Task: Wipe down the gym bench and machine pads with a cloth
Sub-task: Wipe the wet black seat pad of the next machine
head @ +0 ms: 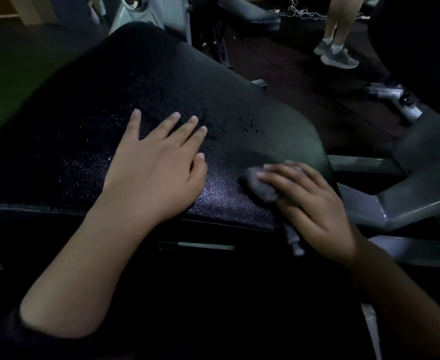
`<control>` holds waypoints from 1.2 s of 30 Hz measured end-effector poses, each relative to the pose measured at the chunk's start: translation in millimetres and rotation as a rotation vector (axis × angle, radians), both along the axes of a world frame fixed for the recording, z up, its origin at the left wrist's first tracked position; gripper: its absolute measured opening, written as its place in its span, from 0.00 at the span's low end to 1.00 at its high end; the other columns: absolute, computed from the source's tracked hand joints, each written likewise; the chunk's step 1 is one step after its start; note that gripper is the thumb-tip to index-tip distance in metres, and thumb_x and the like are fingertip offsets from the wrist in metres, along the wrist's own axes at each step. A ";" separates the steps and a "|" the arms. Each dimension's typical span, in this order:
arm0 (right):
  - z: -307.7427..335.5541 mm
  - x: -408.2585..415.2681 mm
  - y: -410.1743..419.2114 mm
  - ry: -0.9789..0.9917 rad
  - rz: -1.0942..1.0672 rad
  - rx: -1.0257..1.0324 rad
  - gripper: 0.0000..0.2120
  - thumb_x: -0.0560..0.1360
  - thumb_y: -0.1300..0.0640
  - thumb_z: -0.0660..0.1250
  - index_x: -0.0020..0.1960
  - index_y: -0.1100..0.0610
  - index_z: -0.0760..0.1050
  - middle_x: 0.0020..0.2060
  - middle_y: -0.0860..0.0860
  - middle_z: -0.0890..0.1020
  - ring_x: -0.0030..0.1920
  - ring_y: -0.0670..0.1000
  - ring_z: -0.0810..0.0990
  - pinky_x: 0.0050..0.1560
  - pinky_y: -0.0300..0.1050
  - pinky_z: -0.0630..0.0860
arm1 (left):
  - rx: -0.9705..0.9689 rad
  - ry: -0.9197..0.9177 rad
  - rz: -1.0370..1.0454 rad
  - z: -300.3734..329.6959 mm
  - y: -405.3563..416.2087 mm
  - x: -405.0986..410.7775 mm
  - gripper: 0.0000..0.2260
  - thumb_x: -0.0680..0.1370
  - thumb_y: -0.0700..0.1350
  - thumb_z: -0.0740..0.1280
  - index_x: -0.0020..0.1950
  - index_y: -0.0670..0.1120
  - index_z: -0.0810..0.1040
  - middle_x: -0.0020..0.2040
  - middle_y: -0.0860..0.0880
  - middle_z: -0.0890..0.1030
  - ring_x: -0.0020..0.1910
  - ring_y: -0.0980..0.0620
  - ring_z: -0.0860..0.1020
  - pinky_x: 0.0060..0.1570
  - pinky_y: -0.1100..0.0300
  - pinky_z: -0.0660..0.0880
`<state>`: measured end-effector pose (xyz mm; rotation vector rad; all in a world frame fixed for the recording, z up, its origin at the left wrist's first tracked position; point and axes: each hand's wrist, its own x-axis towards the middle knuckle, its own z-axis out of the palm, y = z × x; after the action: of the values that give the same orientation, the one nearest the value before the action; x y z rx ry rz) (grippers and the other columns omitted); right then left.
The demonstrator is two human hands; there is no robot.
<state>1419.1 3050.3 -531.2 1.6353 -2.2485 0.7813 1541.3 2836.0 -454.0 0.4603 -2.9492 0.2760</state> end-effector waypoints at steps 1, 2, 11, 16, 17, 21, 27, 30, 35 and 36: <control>-1.3 -11.6 -2.8 -0.009 -0.038 -0.004 0.19 0.79 0.56 0.56 0.69 0.55 0.71 0.67 0.52 0.75 0.68 0.46 0.69 0.72 0.45 0.59 | 0.001 -0.001 -0.001 -0.5 0.3 0.2 0.30 0.76 0.56 0.39 0.78 0.52 0.56 0.79 0.55 0.55 0.78 0.55 0.52 0.73 0.41 0.44; -1.0 -21.9 -7.9 -0.029 -0.077 -0.007 0.19 0.79 0.55 0.56 0.69 0.55 0.71 0.66 0.52 0.75 0.67 0.46 0.69 0.71 0.44 0.59 | 0.001 -0.001 0.000 -0.6 0.5 0.2 0.31 0.76 0.57 0.39 0.78 0.52 0.56 0.79 0.55 0.55 0.78 0.55 0.52 0.73 0.41 0.44; 17.7 15.1 -62.4 0.010 -0.046 -0.038 0.20 0.80 0.54 0.54 0.71 0.53 0.70 0.69 0.49 0.73 0.69 0.49 0.69 0.73 0.50 0.60 | 0.003 -0.004 0.002 0.5 -0.4 -0.4 0.30 0.76 0.55 0.39 0.79 0.52 0.55 0.79 0.56 0.54 0.78 0.56 0.51 0.74 0.41 0.44; 12.6 9.6 -10.0 0.040 0.214 0.040 0.19 0.79 0.58 0.58 0.70 0.56 0.70 0.71 0.51 0.70 0.72 0.49 0.66 0.72 0.52 0.59 | 0.023 -0.013 0.000 1.6 -1.7 -0.7 0.30 0.76 0.53 0.40 0.79 0.53 0.56 0.79 0.56 0.54 0.78 0.56 0.51 0.74 0.41 0.44; 11.5 0.5 -5.2 0.035 0.240 0.047 0.19 0.79 0.58 0.58 0.69 0.57 0.71 0.70 0.51 0.71 0.72 0.49 0.66 0.72 0.51 0.60 | 0.026 -0.007 0.001 1.6 -1.7 -1.0 0.30 0.76 0.53 0.40 0.78 0.52 0.57 0.79 0.55 0.56 0.78 0.55 0.52 0.74 0.41 0.44; 6.2 -39.3 -6.5 0.020 0.166 0.036 0.18 0.79 0.56 0.57 0.68 0.55 0.71 0.68 0.51 0.73 0.69 0.49 0.69 0.70 0.50 0.62 | 0.053 0.008 0.013 1.5 -1.0 -0.6 0.29 0.76 0.54 0.42 0.78 0.53 0.58 0.78 0.55 0.57 0.77 0.55 0.53 0.74 0.41 0.45; 20.0 -48.6 -58.9 -0.004 0.096 -0.005 0.19 0.80 0.57 0.58 0.71 0.52 0.70 0.67 0.48 0.73 0.66 0.54 0.71 0.69 0.49 0.63 | 0.081 0.047 0.070 4.3 -3.6 -8.0 0.34 0.73 0.61 0.43 0.79 0.51 0.54 0.79 0.53 0.53 0.78 0.57 0.51 0.74 0.45 0.42; 27.0 -47.2 -80.0 0.017 0.105 -0.013 0.20 0.80 0.56 0.56 0.72 0.51 0.69 0.69 0.49 0.72 0.68 0.52 0.68 0.71 0.48 0.61 | 0.046 0.037 0.111 3.8 -6.6 -11.0 0.36 0.73 0.65 0.41 0.79 0.52 0.52 0.80 0.52 0.51 0.78 0.55 0.48 0.74 0.42 0.41; 28.7 -48.0 -81.3 0.033 0.129 -0.002 0.22 0.81 0.52 0.55 0.74 0.54 0.65 0.72 0.50 0.68 0.72 0.43 0.61 0.74 0.49 0.57 | 0.036 0.029 0.116 2.6 -5.8 -11.1 0.35 0.74 0.66 0.39 0.79 0.53 0.50 0.80 0.52 0.49 0.78 0.55 0.45 0.74 0.40 0.40; 29.5 -47.8 -79.5 0.042 0.151 0.016 0.23 0.81 0.51 0.55 0.74 0.54 0.64 0.73 0.51 0.66 0.73 0.44 0.60 0.74 0.49 0.57 | 0.038 0.031 0.115 2.5 -5.8 -11.0 0.35 0.74 0.66 0.39 0.79 0.53 0.50 0.80 0.52 0.49 0.78 0.54 0.45 0.74 0.40 0.40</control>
<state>1371.3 2970.8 -501.7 1.8280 -2.1276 0.7580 1530.3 2830.2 -451.6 0.6353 -2.9068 0.2239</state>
